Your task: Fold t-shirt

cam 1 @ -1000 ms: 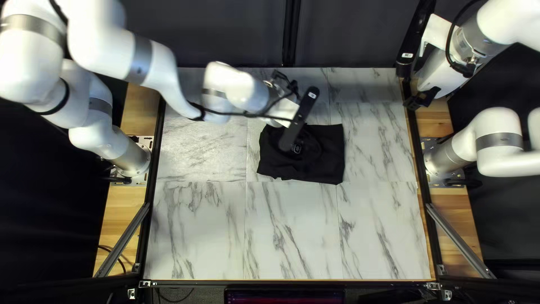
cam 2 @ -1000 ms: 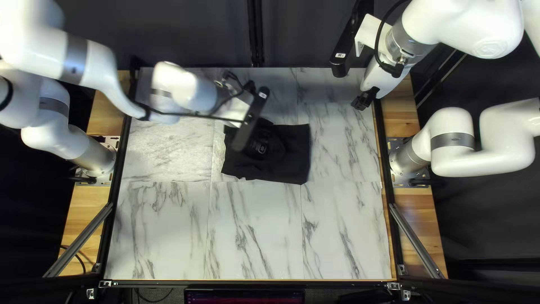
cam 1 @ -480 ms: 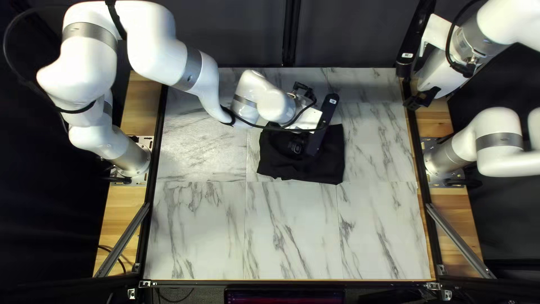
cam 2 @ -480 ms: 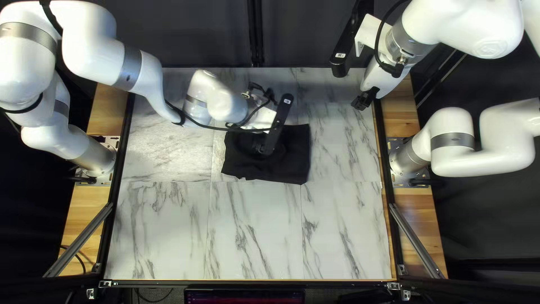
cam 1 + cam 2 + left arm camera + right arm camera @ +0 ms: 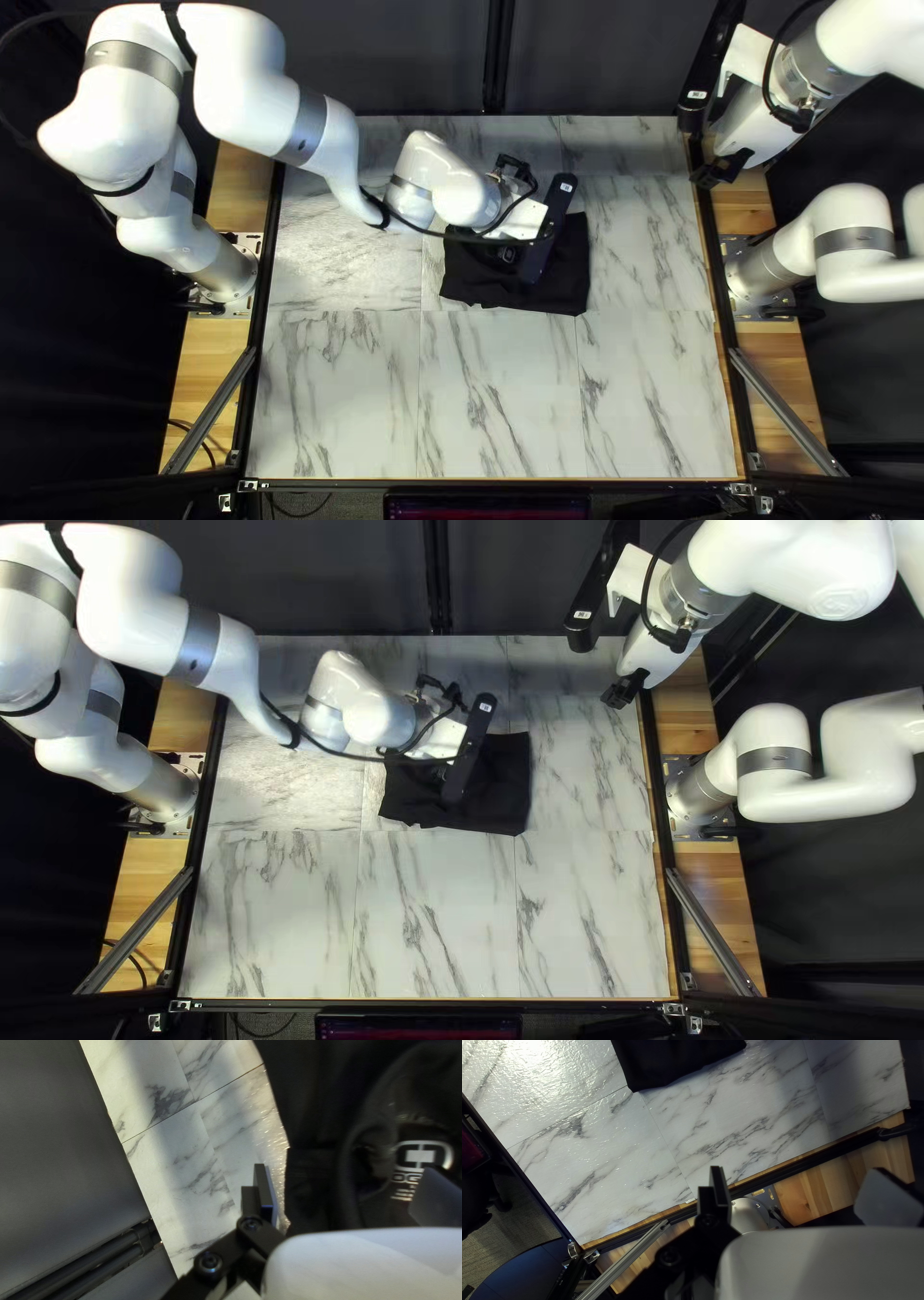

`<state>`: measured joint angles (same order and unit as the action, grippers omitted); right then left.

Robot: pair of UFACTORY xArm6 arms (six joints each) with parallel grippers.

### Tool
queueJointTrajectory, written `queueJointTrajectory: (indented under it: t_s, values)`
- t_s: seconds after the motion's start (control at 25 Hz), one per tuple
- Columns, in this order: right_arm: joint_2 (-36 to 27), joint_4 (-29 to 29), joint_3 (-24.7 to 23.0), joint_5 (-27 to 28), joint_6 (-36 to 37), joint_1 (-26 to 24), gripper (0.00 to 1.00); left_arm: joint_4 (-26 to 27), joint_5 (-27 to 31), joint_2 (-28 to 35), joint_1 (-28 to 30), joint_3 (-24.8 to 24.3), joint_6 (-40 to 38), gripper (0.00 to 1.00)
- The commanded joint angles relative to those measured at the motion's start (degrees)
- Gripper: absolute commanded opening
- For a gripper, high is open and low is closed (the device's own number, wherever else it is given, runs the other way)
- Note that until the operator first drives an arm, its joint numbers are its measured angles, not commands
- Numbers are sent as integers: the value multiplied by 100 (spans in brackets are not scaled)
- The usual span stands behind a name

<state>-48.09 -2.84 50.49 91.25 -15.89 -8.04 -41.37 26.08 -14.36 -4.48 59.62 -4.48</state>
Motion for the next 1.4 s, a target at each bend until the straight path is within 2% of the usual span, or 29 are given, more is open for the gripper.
queueJointTrajectory:
  t_s: [0.04, 0.48, 0.8, 1.0, 1.4]
  values:
    - [0, 0, 0, 0, 0, 0, 100, 17, -121, -253, -131, 93, 42, 100]
    - [0, 0, 0, 0, 0, 0, 100, 178, -286, -780, -711, 499, 459, 100]
    - [0, 0, 0, 0, 0, 0, 100, 297, -248, -934, -977, 759, 761, 100]
    - [0, 0, 0, 0, 0, 0, 100, 357, -139, -972, -983, 915, 821, 100]
    - [0, 0, 0, 0, 0, 0, 100, 265, -78, -843, -867, 828, 642, 100]
